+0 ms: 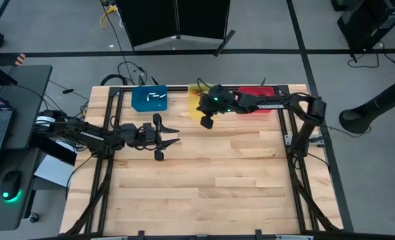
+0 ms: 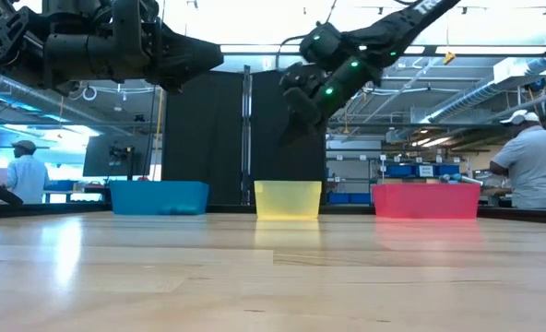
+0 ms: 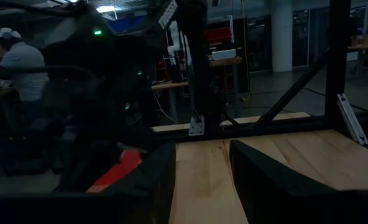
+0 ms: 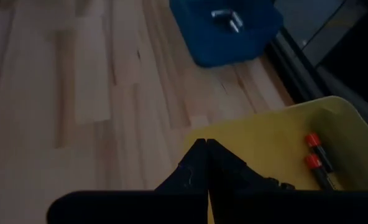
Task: Sort batteries
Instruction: Return to Home Position
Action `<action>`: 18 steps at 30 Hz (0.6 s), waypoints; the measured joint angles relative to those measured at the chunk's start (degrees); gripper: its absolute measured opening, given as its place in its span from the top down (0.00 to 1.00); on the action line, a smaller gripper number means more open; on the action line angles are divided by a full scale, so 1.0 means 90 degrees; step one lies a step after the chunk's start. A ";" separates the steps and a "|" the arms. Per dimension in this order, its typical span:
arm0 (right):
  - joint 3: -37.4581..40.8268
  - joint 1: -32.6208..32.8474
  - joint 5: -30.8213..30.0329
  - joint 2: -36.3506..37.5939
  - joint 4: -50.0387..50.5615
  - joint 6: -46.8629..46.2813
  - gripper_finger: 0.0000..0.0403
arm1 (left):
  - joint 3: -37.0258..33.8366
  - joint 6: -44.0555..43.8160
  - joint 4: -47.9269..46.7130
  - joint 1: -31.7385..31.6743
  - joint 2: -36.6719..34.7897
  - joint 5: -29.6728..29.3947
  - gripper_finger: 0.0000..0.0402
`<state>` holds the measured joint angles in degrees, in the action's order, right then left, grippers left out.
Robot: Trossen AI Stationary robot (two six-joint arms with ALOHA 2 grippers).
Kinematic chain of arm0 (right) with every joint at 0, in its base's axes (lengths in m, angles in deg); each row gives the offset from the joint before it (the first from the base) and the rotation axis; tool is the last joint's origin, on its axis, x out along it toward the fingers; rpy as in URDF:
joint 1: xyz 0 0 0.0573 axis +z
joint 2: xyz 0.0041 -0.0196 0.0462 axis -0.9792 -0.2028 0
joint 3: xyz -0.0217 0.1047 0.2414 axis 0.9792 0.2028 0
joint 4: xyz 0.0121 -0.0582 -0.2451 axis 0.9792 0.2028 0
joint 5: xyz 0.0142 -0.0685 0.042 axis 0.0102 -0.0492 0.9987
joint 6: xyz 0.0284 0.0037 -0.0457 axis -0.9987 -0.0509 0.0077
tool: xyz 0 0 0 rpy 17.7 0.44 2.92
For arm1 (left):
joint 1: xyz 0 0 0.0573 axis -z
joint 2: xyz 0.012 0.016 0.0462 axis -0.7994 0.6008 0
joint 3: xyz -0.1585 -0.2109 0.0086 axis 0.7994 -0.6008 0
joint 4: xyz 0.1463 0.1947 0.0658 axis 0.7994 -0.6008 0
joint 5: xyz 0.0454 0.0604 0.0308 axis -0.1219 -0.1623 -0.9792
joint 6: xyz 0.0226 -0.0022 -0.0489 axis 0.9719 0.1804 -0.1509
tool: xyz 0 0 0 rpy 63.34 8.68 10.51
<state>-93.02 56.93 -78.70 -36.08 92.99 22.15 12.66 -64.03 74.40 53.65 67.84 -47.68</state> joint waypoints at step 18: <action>0.3138 0.0236 -0.0015 0.1924 -0.2703 -0.0198 0.99 | 0.0000 -0.0662 0.0025 -0.0593 0.0000 0.0709 0.77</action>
<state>-64.78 59.05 -78.83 -18.77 68.66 20.37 12.66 -69.99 74.63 48.31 67.84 -41.29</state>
